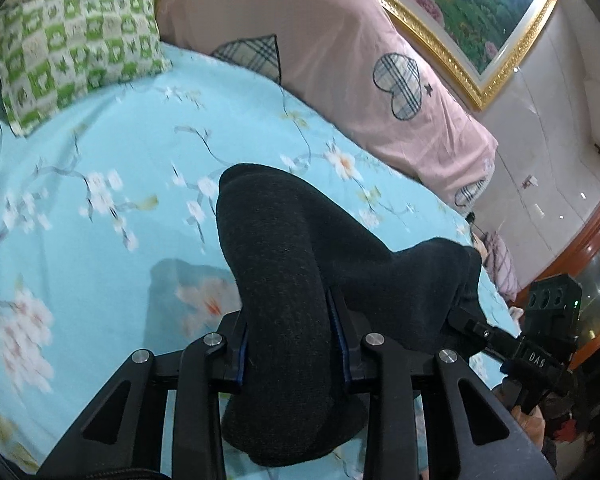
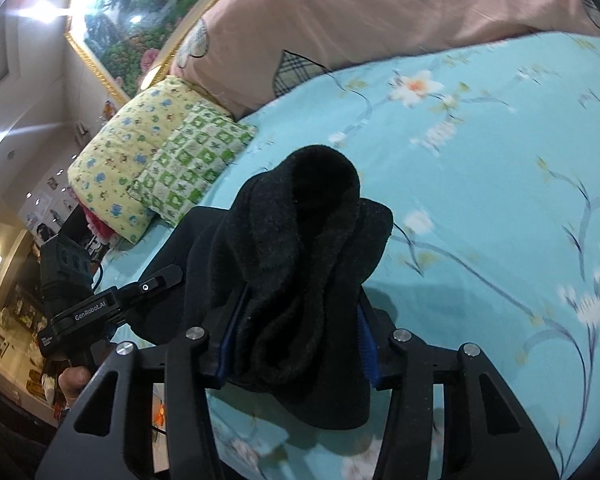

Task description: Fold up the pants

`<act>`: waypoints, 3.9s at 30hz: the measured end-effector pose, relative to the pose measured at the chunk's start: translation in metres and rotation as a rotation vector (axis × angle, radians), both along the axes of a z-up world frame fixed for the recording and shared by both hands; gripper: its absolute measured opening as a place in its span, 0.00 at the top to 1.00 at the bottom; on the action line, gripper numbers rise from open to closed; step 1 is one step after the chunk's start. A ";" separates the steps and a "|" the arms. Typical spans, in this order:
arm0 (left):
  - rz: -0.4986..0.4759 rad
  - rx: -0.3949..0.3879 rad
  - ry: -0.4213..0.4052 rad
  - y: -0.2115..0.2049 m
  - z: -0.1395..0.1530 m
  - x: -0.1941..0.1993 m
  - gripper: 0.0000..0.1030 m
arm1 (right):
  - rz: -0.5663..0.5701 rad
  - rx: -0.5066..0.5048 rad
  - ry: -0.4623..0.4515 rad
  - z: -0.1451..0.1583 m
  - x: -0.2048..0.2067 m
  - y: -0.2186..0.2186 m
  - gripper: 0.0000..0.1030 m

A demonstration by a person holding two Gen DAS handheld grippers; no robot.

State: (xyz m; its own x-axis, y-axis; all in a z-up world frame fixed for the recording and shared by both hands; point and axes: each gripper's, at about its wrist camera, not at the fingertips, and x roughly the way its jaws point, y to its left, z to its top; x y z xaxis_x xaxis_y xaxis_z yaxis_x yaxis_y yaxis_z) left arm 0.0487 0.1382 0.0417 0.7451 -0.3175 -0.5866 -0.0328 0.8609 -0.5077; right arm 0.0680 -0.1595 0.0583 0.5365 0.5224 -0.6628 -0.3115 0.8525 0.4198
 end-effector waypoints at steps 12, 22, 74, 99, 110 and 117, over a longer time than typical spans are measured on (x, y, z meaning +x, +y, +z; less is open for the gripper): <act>0.109 0.060 -0.017 0.056 0.010 0.041 0.70 | 0.108 0.001 -0.021 0.001 0.081 0.055 0.52; 0.162 0.076 -0.002 0.086 0.000 0.063 0.70 | 0.152 -0.010 0.011 -0.018 0.130 0.083 0.52; 0.241 0.321 0.121 0.064 -0.021 0.014 0.19 | 0.242 -0.166 -0.043 -0.024 0.096 0.094 0.09; 0.252 0.468 0.130 0.040 -0.018 -0.009 0.17 | 0.319 -0.283 -0.167 -0.024 0.053 0.113 0.03; 0.257 0.505 0.127 0.033 -0.024 -0.011 0.16 | 0.351 -0.308 -0.186 -0.030 0.043 0.121 0.00; 0.256 0.514 0.126 0.032 -0.028 -0.009 0.14 | 0.343 -0.330 -0.176 -0.038 0.043 0.122 0.00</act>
State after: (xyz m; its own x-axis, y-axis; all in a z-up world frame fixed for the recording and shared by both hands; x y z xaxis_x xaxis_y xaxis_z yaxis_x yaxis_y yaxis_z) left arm 0.0395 0.1700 0.0135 0.6748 0.2117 -0.7070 -0.3053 0.9522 -0.0062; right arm 0.1114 -0.0373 0.0207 0.4893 0.4661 -0.7372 -0.6389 0.7669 0.0609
